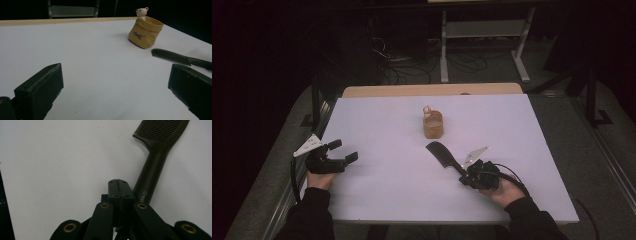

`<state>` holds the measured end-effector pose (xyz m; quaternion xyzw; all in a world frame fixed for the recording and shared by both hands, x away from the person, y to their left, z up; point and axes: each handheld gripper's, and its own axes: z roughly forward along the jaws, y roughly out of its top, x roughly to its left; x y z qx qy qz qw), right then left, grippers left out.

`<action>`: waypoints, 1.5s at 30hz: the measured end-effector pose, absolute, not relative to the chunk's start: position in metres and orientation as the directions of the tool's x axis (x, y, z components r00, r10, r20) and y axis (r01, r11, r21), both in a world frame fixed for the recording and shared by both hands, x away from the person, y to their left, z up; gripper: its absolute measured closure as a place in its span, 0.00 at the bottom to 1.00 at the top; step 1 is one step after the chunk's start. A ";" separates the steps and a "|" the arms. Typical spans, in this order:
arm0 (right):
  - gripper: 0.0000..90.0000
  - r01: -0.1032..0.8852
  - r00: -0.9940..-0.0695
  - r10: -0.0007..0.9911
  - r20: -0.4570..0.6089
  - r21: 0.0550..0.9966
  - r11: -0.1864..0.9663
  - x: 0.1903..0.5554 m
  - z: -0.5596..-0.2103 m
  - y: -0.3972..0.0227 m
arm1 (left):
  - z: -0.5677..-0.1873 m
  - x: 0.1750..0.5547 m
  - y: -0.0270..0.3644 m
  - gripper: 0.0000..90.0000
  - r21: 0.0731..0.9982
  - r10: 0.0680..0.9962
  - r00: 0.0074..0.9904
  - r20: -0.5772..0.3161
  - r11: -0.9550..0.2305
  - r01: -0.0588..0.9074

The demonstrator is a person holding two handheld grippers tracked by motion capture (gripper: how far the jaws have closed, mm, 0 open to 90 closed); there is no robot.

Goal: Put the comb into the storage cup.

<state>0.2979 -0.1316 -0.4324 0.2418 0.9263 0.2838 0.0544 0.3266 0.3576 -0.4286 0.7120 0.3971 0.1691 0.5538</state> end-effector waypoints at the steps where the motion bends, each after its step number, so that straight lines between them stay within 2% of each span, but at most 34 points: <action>1: 0.99 0.419 -0.876 0.480 0.038 0.553 0.720 0.298 -0.433 -0.132 | -0.429 0.327 0.358 0.00 0.923 0.753 0.627 -0.199 -0.072 0.379; 31: 0.99 0.491 -0.827 0.559 0.055 0.556 0.671 0.305 -0.428 -0.168 | -0.429 0.328 0.357 0.00 0.921 0.749 0.632 -0.198 -0.079 0.382; 45: 0.99 0.493 -0.818 0.573 0.053 0.577 0.651 0.303 -0.416 -0.179 | -0.429 0.327 0.357 0.00 0.921 0.751 0.630 -0.198 -0.077 0.381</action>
